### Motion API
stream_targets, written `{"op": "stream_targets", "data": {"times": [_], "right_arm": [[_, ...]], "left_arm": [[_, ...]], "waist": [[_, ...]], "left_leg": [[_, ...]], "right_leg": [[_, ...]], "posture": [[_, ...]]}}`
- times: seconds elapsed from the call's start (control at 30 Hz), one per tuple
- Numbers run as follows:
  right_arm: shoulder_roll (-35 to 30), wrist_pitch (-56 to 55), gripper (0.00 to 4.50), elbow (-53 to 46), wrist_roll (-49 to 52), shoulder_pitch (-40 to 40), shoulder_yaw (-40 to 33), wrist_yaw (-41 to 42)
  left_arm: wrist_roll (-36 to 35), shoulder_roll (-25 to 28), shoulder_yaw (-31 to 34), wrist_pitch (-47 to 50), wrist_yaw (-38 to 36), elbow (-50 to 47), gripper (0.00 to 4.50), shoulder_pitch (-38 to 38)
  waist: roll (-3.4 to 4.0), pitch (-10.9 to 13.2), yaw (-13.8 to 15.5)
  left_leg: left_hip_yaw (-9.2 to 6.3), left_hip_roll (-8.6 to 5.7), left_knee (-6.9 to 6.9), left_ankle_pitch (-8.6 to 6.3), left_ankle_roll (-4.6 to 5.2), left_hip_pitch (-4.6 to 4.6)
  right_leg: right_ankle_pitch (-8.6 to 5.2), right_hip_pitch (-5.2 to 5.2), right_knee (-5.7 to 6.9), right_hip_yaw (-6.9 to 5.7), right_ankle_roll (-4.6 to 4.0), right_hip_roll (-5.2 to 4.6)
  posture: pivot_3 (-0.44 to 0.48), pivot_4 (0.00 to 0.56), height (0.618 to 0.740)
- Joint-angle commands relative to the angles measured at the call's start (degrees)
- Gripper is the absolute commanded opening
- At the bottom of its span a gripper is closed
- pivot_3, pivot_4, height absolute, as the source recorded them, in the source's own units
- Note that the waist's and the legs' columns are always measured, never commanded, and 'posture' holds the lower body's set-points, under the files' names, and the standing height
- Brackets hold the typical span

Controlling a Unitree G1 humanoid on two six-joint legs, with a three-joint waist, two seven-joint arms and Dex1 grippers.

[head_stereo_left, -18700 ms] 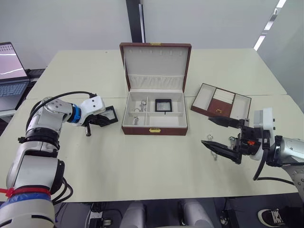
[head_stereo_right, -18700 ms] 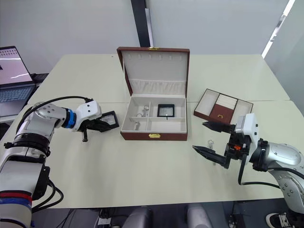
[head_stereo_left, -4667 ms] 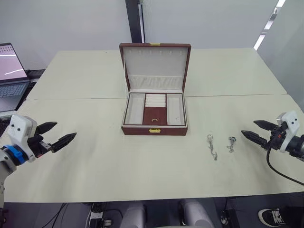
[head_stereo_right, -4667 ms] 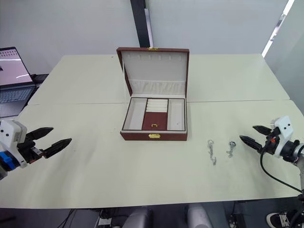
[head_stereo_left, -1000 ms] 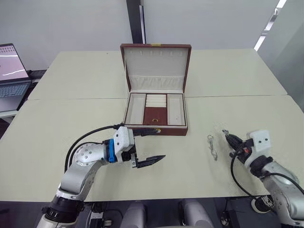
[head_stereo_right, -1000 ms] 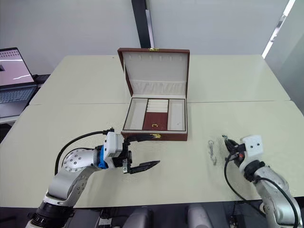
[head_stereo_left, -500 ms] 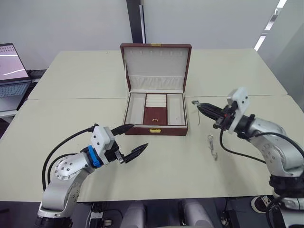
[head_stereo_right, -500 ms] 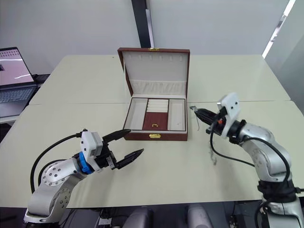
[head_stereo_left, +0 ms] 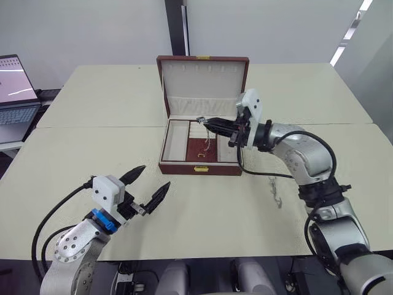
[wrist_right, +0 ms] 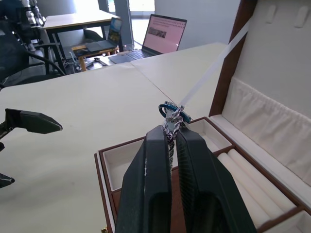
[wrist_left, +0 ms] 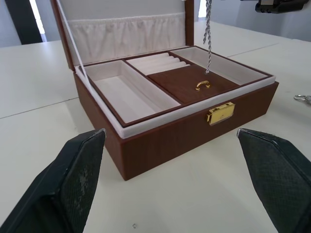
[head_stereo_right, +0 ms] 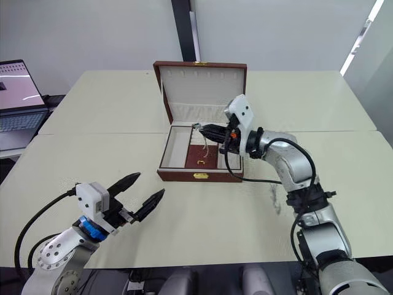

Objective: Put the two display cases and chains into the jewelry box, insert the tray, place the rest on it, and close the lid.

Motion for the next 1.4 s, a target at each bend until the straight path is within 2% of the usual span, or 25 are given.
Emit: {"op": "stream_targets", "data": {"times": [0.03,0.23,0.5,0.9,1.2,1.27,1.4], "right_arm": [[2.2,-3.0,0.0,2.1,-1.3,-3.1,0.4,1.3],[7.5,-6.8,0.0,10.4,-4.8,-8.2,1.5,1.7],[11.3,-11.0,0.0,17.9,-8.1,-11.4,1.8,2.2],[15.3,-17.1,0.0,28.5,-13.7,-12.1,2.7,2.4],[16.9,-18.3,0.0,30.7,-15.5,-12.2,1.7,2.2],[17.1,-17.9,0.7,30.1,-15.0,-12.2,1.3,2.5],[17.1,-17.1,1.59,29.3,-14.4,-12.3,0.5,2.9]], "left_arm": [[0.0,-1.0,1.9,-1.7,1.8,-3.0,4.5,1.6],[0.6,-3.5,3.1,-3.2,4.8,-4.4,4.5,4.8],[1.1,-4.4,2.7,-3.6,6.8,-5.3,4.5,5.1],[1.0,-4.4,2.1,-2.9,8.7,-6.7,4.5,5.1],[0.8,-4.1,2.0,-2.8,9.0,-6.7,4.5,4.8],[0.8,-4.1,2.0,-2.8,8.9,-6.7,4.5,4.8],[0.8,-3.9,2.1,-2.7,8.9,-6.6,4.5,4.6]], "waist": [[0.0,0.0,0.0],[0.01,0.0,-0.5],[0.01,0.0,-0.5],[0.02,0.0,-0.7],[0.03,0.0,-0.8],[0.03,0.0,-0.8],[0.03,0.0,-0.8]], "left_leg": [[0.0,-0.01,0.0,0.0,0.0,-0.01],[0.0,0.05,-0.02,0.0,0.0,0.0],[0.03,0.01,-0.02,0.0,0.0,-0.02],[0.03,0.01,-0.03,0.0,0.0,-0.01],[0.02,0.01,-0.03,0.0,0.0,-0.02],[0.02,0.01,-0.03,0.0,-0.01,-0.01],[0.03,0.01,-0.04,0.0,-0.01,-0.02]], "right_leg": [[0.0,0.0,0.0,0.0,0.0,-0.01],[0.0,-0.07,0.04,0.0,-0.01,0.04],[0.0,-0.08,0.02,0.01,-0.01,0.0],[0.0,-0.09,0.03,0.01,-0.01,0.01],[0.0,-0.09,0.03,0.01,-0.01,0.02],[0.0,-0.1,0.03,0.01,-0.02,0.02],[0.0,-0.09,0.03,0.02,-0.02,0.02]], "posture": [[0.0,0.15,0.74],[0.0,0.15,0.74],[0.0,0.15,0.74],[0.0,0.15,0.74],[0.0,0.15,0.74],[0.0,0.15,0.74],[0.0,0.15,0.74]]}}
